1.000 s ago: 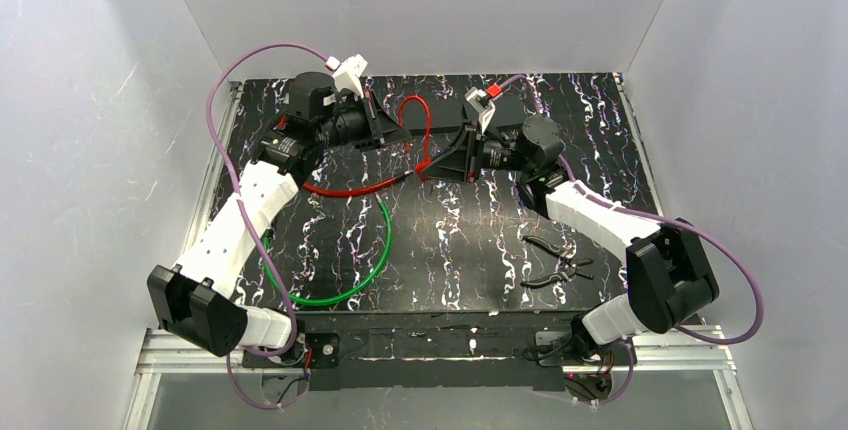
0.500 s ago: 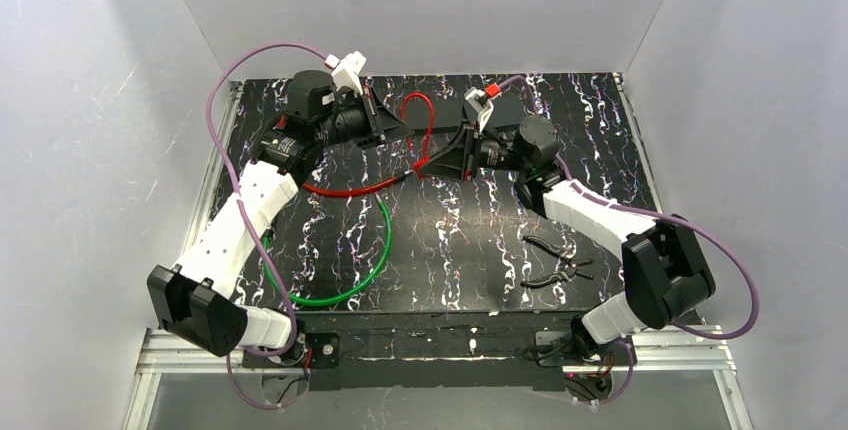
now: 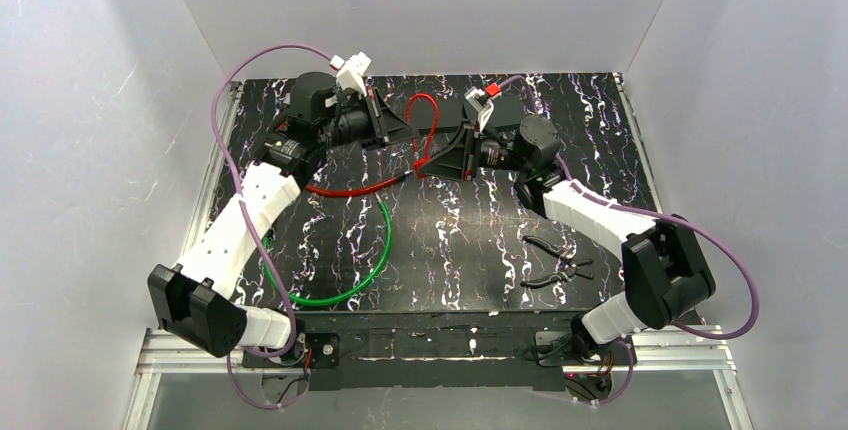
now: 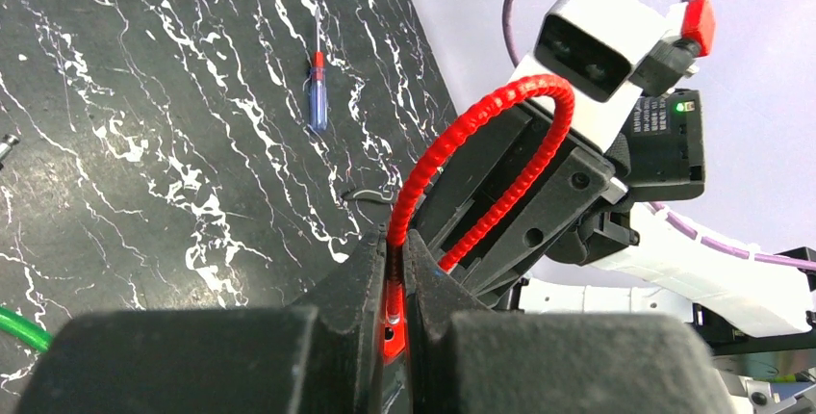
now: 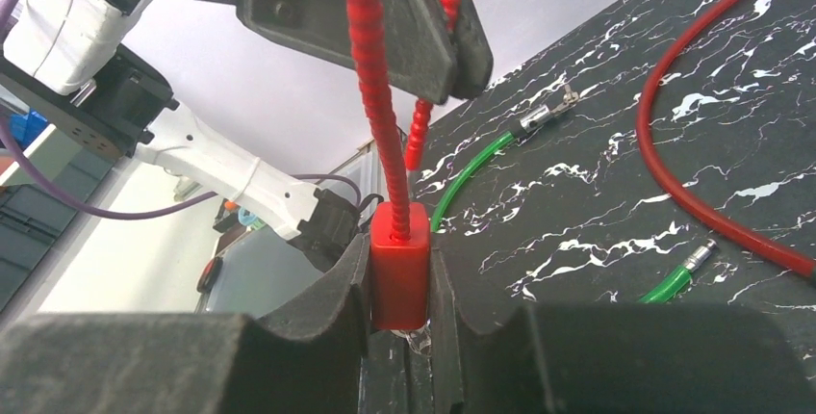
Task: Lock with the key
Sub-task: Lock the lock.
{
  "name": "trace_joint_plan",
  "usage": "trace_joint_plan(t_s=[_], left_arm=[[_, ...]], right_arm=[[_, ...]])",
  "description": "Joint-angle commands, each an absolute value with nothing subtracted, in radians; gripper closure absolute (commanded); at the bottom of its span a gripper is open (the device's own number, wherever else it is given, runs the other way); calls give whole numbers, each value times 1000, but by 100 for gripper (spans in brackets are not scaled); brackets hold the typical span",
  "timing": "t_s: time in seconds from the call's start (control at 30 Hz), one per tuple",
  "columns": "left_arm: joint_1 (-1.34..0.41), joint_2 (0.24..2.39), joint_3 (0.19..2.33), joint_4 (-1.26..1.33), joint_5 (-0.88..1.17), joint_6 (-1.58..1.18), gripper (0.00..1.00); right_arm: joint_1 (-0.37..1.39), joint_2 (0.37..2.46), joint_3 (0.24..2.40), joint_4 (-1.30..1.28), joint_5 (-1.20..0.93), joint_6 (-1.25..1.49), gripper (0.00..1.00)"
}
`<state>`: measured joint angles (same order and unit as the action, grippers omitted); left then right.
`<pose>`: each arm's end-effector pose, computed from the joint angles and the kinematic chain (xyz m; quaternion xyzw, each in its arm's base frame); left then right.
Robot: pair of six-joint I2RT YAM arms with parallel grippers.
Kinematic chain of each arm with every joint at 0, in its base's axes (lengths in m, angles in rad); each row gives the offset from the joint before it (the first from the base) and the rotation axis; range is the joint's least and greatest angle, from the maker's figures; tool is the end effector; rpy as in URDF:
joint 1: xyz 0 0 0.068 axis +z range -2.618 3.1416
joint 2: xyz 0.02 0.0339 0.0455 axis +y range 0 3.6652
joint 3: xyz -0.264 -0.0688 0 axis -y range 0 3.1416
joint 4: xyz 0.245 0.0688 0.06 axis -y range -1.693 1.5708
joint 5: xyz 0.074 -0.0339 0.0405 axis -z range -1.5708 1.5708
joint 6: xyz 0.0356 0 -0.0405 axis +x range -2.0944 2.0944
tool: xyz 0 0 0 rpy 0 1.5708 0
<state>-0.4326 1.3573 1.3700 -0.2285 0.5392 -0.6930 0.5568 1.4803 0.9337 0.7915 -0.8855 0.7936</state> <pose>0.2741 -0.1467 0.4122 0.0680 0.7663 -0.4979 0.4003 0.2658 0.1979 0.3237 -0.2696 0.5921 0.6510 0.3911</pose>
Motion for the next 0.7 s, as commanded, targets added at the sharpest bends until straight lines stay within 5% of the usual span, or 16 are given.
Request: trace_joint_plan(t_s=[0.0,0.67], left_arm=[[-458,1317,1341,-212,601,-695,100],[-473,1281,1289,-206,661,-716,100]], right_arm=[[568,1486,960,874,-882,810,99],[534,1488,967,804,-813,780,99]])
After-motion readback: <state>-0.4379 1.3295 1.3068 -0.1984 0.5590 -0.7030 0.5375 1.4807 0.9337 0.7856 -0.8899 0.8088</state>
